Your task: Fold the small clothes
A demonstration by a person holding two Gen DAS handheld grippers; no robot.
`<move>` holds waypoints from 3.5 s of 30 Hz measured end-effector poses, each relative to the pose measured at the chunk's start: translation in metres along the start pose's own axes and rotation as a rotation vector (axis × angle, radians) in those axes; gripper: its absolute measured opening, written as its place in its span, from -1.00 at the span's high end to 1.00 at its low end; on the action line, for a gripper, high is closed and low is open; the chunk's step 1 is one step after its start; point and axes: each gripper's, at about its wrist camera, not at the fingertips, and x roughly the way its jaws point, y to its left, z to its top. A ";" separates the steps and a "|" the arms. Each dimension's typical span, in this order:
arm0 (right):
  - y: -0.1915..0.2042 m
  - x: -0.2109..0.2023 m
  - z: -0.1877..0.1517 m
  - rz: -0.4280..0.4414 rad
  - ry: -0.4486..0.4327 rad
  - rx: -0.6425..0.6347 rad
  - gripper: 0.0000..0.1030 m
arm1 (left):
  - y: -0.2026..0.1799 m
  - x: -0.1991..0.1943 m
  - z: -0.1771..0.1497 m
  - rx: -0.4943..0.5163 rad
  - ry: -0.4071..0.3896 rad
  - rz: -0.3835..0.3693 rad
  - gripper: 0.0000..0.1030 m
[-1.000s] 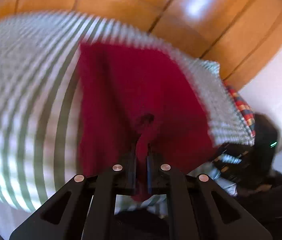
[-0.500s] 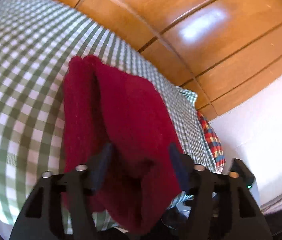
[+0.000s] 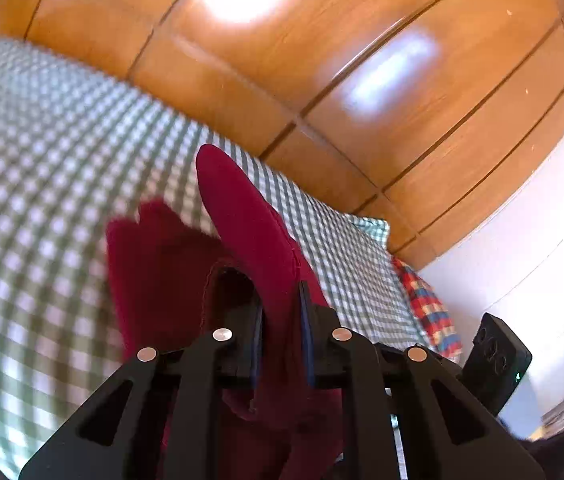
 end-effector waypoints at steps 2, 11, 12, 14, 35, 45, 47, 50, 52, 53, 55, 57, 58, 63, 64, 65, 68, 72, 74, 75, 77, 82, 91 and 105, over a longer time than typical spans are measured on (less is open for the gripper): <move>0.015 0.020 -0.002 -0.018 0.028 -0.037 -0.33 | 0.012 0.005 -0.002 0.022 0.033 0.104 0.71; 0.031 0.053 -0.021 -0.081 0.062 -0.062 -0.37 | 0.053 0.034 -0.032 -0.043 0.095 0.290 0.58; 0.028 0.053 -0.021 -0.073 0.062 -0.054 -0.38 | 0.049 0.030 -0.030 -0.048 0.077 0.309 0.56; 0.025 0.050 -0.023 -0.062 0.059 -0.045 -0.45 | 0.034 0.020 -0.026 -0.027 0.027 0.352 0.56; -0.058 0.094 0.042 -0.021 0.108 0.215 -0.17 | -0.004 0.042 -0.057 0.235 0.051 0.436 0.56; -0.063 0.105 0.032 -0.048 0.083 0.238 -0.42 | 0.000 0.044 -0.065 0.247 0.059 0.448 0.56; -0.065 0.099 0.029 -0.075 0.076 0.257 -0.63 | -0.003 0.041 -0.065 0.245 0.051 0.454 0.56; -0.073 0.085 0.024 -0.055 0.065 0.314 -0.71 | -0.008 0.036 -0.066 0.255 0.039 0.465 0.56; -0.079 0.076 0.018 -0.025 0.061 0.356 -0.72 | -0.012 0.029 -0.066 0.258 0.027 0.463 0.42; -0.082 0.072 0.015 -0.004 0.061 0.380 -0.73 | -0.014 0.026 -0.066 0.262 0.019 0.463 0.25; -0.088 0.066 0.009 0.037 0.062 0.426 -0.74 | -0.019 0.019 -0.066 0.276 -0.014 0.495 -0.17; -0.096 0.061 0.002 0.090 0.062 0.481 -0.74 | -0.021 0.011 -0.065 0.284 -0.035 0.491 -0.26; -0.099 0.059 -0.001 0.116 0.062 0.506 -0.74 | -0.021 0.010 -0.064 0.286 -0.035 0.495 -0.27; -0.107 0.062 -0.011 0.255 0.101 0.587 -0.74 | -0.012 0.011 -0.063 0.271 -0.014 0.502 -0.35; -0.108 0.063 -0.014 0.278 0.106 0.597 -0.74 | -0.010 0.012 -0.063 0.263 -0.007 0.499 -0.35; -0.109 0.065 -0.017 0.310 0.114 0.608 -0.74 | -0.006 0.014 -0.063 0.256 0.005 0.491 -0.35; -0.107 0.074 -0.021 0.369 0.136 0.627 -0.74 | 0.001 0.021 -0.065 0.239 0.037 0.470 -0.35; -0.101 0.086 -0.022 0.425 0.156 0.629 -0.75 | 0.022 0.031 -0.064 0.169 0.087 0.385 -0.35; -0.095 0.094 -0.021 0.440 0.165 0.622 -0.70 | 0.039 0.036 -0.063 0.091 0.110 0.319 -0.35; -0.094 0.096 -0.019 0.450 0.169 0.614 -0.66 | 0.048 0.038 -0.062 0.046 0.116 0.278 -0.35; -0.091 0.099 -0.017 0.457 0.174 0.591 -0.47 | 0.066 0.043 -0.064 -0.038 0.130 0.193 -0.36; -0.090 0.094 -0.017 0.464 0.145 0.583 0.06 | 0.082 0.045 -0.068 -0.104 0.128 0.035 -0.05; -0.121 0.021 -0.024 0.379 -0.005 0.564 0.19 | 0.026 0.064 -0.050 -0.025 0.158 -0.109 0.20; -0.285 -0.119 -0.089 0.003 -0.219 0.735 0.19 | -0.164 0.275 -0.001 0.283 0.353 -0.271 0.20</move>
